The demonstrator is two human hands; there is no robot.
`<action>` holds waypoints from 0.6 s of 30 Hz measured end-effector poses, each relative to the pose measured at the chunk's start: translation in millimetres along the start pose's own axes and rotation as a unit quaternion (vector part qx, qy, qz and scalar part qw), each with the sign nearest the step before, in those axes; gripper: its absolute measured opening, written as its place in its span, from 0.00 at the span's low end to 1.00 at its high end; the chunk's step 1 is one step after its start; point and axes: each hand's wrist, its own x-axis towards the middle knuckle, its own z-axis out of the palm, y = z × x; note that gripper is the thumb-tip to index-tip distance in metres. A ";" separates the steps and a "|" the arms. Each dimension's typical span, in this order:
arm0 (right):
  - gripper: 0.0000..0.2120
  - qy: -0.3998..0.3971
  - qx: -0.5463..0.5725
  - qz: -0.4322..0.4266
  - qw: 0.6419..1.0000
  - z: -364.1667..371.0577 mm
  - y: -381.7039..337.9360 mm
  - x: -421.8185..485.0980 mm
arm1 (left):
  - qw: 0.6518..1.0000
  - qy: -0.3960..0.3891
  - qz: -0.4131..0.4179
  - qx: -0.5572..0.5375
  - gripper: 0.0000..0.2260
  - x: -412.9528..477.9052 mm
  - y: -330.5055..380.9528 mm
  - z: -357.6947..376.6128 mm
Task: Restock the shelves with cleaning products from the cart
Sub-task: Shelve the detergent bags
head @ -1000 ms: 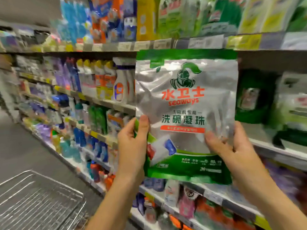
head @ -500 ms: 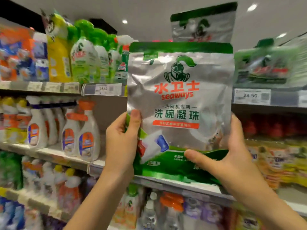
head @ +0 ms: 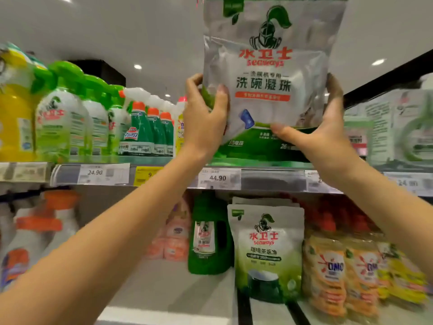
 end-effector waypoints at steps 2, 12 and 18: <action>0.50 0.008 -0.016 0.003 1.000 -1.5 9.3 8.6 | 0.998 -0.048 0.038 0.013 0.26 7.5 -13.4 3.6; 0.50 -0.049 -0.631 0.013 0.774 18.5 41.4 18.1 | 0.911 -0.062 0.162 0.374 0.40 5.3 -69.9 8.8; 0.49 -0.184 -0.675 -0.025 0.714 8.3 33.3 37.6 | 0.754 -0.292 0.196 0.554 0.41 37.3 -71.4 -0.4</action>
